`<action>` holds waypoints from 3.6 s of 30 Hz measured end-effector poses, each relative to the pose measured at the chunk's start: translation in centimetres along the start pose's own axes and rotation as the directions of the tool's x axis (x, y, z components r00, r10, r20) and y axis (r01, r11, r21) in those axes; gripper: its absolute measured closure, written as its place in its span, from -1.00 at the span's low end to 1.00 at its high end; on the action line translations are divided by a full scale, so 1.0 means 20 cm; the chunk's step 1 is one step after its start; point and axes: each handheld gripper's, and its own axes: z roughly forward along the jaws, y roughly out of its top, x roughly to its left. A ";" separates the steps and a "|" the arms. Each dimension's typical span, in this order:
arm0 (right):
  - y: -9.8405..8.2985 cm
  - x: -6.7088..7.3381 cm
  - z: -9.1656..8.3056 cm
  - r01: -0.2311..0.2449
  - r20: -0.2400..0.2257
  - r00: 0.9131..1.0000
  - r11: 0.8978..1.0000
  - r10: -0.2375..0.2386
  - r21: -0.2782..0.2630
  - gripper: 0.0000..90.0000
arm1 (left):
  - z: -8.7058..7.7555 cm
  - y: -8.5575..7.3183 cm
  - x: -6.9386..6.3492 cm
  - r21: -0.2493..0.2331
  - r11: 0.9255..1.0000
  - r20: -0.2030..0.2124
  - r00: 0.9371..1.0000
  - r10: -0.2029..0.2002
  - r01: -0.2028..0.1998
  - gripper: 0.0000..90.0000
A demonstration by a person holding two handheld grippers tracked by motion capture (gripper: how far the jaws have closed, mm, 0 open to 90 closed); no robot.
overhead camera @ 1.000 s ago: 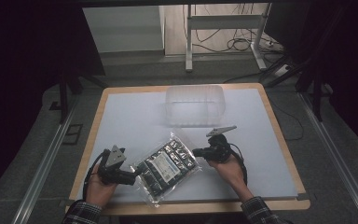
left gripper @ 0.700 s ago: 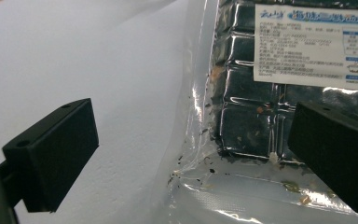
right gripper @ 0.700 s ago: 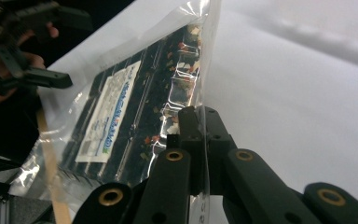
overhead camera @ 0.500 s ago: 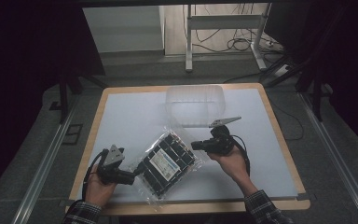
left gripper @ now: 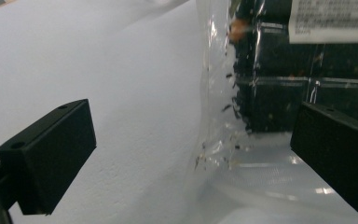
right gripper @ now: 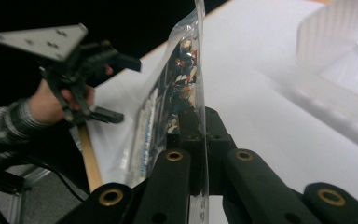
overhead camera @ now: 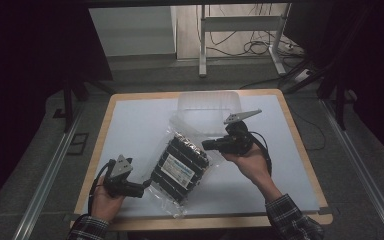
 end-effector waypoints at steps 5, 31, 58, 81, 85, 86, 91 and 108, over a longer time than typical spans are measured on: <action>0.07 0.03 -0.04 0.016 -0.016 1.000 1.000 -0.016 -0.011 0.98 | 0.00 0.00 0.00 -0.005 1.000 -0.003 1.000 -0.002 0.002 -1.00; 0.35 0.03 -0.24 0.046 0.068 0.997 0.997 -0.042 -0.068 0.98 | 0.00 0.00 0.00 -0.001 1.000 -0.002 1.000 0.004 -0.004 -1.00; 0.50 -0.09 -0.37 -0.003 0.117 0.993 0.993 0.017 -0.121 0.98 | 0.01 0.00 0.00 0.005 1.000 0.007 1.000 -0.001 0.001 -1.00; 0.68 -0.28 -0.32 -0.008 0.207 0.978 0.991 0.035 -0.131 0.98 | 0.01 0.00 0.00 -0.001 1.000 0.022 1.000 -0.007 0.007 -1.00; 0.72 -0.30 -0.30 0.000 0.215 0.976 0.992 0.028 -0.130 0.98 | 0.01 0.00 0.00 -0.001 1.000 0.025 1.000 -0.008 0.008 -1.00; 0.72 -0.31 -0.30 0.002 0.216 0.976 0.992 0.026 -0.128 0.98 | 0.01 0.00 0.00 0.000 1.000 0.025 1.000 -0.007 0.007 -1.00; 0.77 -0.32 -0.30 0.005 0.218 0.976 0.992 0.023 -0.126 0.98 | 0.01 0.00 0.00 -0.001 1.000 0.025 1.000 -0.007 0.007 -1.00; 0.86 -0.40 -0.31 0.017 0.274 0.962 0.993 0.017 -0.120 0.98 | 0.01 0.00 0.00 0.003 1.000 0.025 1.000 -0.007 0.007 -1.00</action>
